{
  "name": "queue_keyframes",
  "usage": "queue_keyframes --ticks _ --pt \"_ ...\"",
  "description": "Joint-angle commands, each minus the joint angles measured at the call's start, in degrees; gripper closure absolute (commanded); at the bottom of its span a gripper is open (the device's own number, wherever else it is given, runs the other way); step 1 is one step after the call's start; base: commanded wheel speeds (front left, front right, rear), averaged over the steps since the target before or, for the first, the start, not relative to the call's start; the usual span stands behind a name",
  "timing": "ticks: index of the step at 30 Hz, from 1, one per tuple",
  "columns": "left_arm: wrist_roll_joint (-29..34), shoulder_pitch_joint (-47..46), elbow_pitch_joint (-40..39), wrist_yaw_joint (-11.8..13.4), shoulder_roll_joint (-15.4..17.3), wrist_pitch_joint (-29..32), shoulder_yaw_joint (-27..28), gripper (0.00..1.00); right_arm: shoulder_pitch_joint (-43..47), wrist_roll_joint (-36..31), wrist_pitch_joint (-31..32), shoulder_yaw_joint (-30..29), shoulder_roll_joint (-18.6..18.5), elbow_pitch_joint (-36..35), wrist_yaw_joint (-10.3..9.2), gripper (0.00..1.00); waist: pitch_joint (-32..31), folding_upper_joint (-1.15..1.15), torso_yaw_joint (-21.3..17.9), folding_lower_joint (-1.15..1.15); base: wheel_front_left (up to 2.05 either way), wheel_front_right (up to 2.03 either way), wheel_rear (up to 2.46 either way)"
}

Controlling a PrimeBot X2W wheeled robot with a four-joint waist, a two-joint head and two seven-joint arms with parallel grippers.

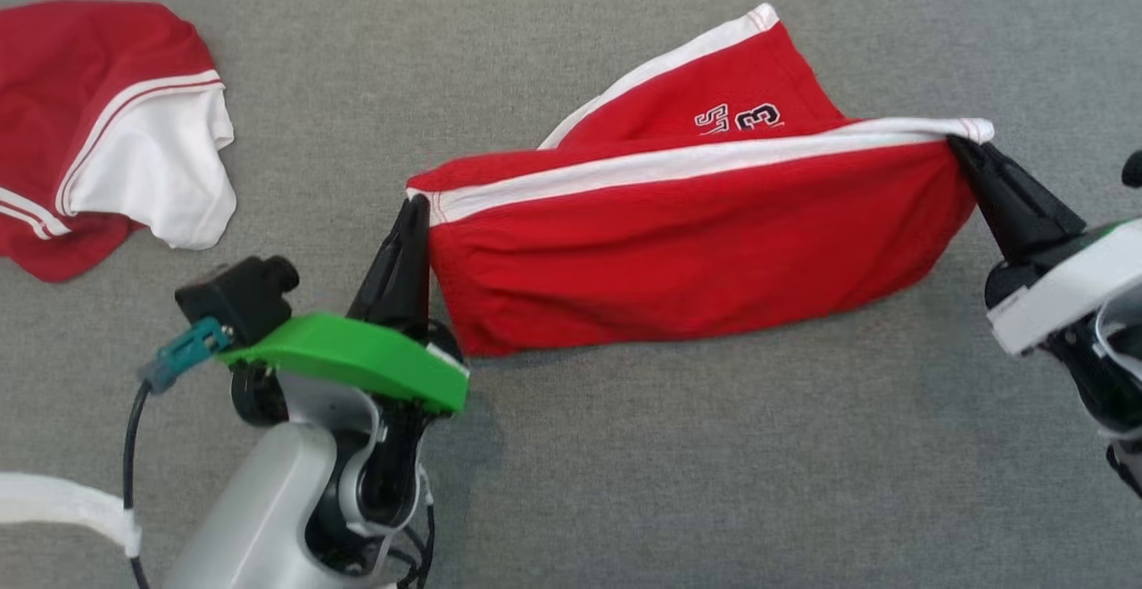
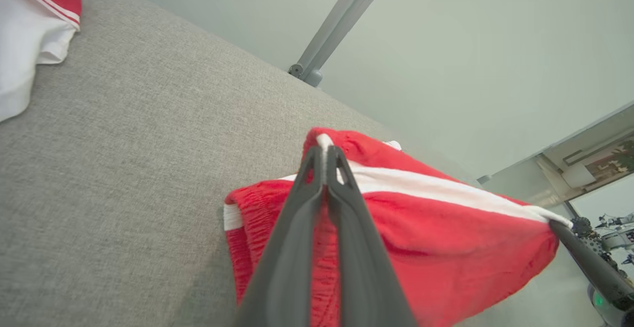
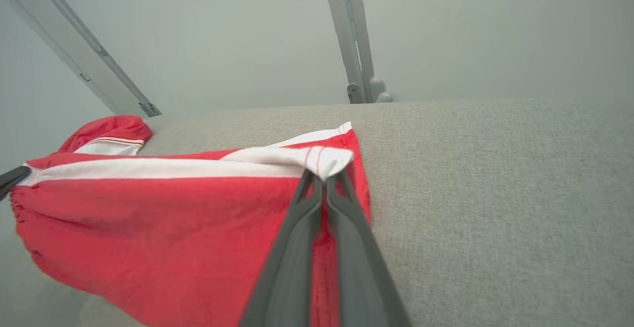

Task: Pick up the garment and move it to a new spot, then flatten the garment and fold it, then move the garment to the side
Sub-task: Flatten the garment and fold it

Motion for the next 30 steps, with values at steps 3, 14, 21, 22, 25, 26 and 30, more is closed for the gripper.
queue_keyframes --ticks 3,14,21,22,25,26,30 --pt "1.06 -6.97 5.14 0.57 -2.51 0.89 -0.28 1.00 -8.35 -0.37 1.12 2.39 0.15 5.53 -0.06 1.00 6.82 0.00 3.53 0.00 0.00 0.00 0.00" --pt "-0.87 -20.91 22.91 -1.09 -9.81 1.84 -0.32 1.00 -28.44 -0.25 2.27 10.42 1.48 22.43 -0.06 1.00 9.35 0.00 7.37 0.00 0.00 0.00 0.00" --pt "-1.54 -26.42 31.20 -2.73 -11.74 0.20 -0.74 1.00 -35.84 -1.19 1.29 13.72 3.45 31.32 -0.06 1.00 10.21 0.00 7.50 0.00 0.00 0.00 0.00" --pt "-1.80 -26.91 32.07 -3.03 -11.96 -0.18 -0.76 1.00 -36.48 -1.21 1.18 14.15 3.76 32.29 -0.06 1.00 10.30 0.00 7.50 0.00 0.00 0.00 0.00" --pt "-2.38 -28.14 34.61 -3.51 -12.27 -0.84 -1.01 1.00 -38.21 -1.58 0.72 15.57 4.27 35.00 -0.06 1.00 10.75 0.00 7.52 0.00 0.00 0.00 0.00" --pt "-2.57 -28.43 35.35 -3.79 -12.27 -1.12 -1.12 1.00 -38.61 -1.64 0.35 15.98 4.39 35.73 -0.06 1.00 10.76 0.00 7.52 0.00 0.00 0.00 0.00" --pt "-3.35 -29.28 38.24 -4.43 -12.55 -1.70 -1.88 1.00 -39.73 -1.82 -0.52 18.01 5.09 38.56 -0.06 1.00 10.72 0.00 7.38 0.00 0.00 0.00 0.00"
